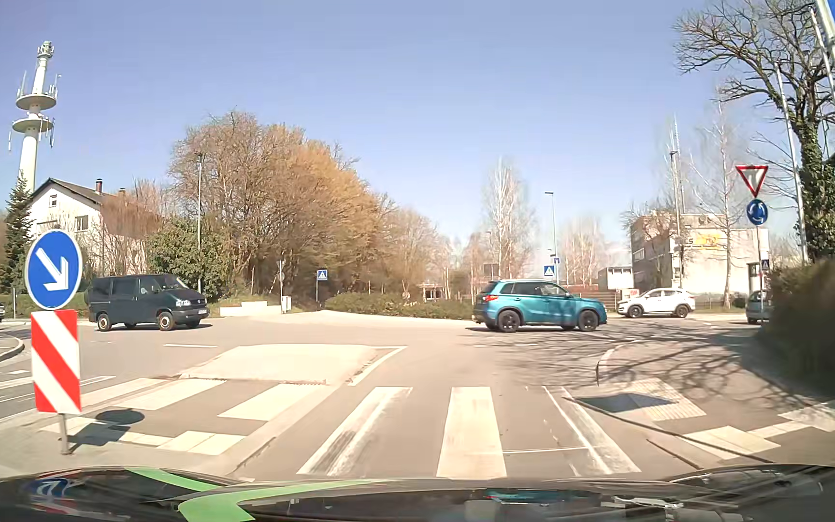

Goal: Follow the waypoints while adhering to traffic rules and regulations

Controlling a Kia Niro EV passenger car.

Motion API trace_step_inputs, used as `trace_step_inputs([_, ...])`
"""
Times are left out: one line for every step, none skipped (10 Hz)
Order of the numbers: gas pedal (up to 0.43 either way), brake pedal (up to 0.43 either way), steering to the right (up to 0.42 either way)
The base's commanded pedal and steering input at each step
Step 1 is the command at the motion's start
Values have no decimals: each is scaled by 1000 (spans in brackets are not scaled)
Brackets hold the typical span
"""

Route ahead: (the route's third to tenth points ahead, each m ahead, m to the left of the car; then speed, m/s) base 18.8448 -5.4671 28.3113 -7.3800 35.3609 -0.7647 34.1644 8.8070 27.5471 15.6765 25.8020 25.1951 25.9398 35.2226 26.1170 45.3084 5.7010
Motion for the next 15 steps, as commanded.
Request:
trace_step_inputs([0,232,34])
trace_step_inputs([0,232,34])
trace_step_inputs([0,232,35])
trace_step_inputs([0,232,35])
trace_step_inputs([0,238,34])
trace_step_inputs([0,238,35])
trace_step_inputs([0,232,36])
trace_step_inputs([0,232,40])
trace_step_inputs([0,207,46])
trace_step_inputs([0,226,54])
trace_step_inputs([0,226,63])
trace_step_inputs([0,232,71])
trace_step_inputs([0,232,77])
trace_step_inputs([0,232,82])
trace_step_inputs([0,238,89])
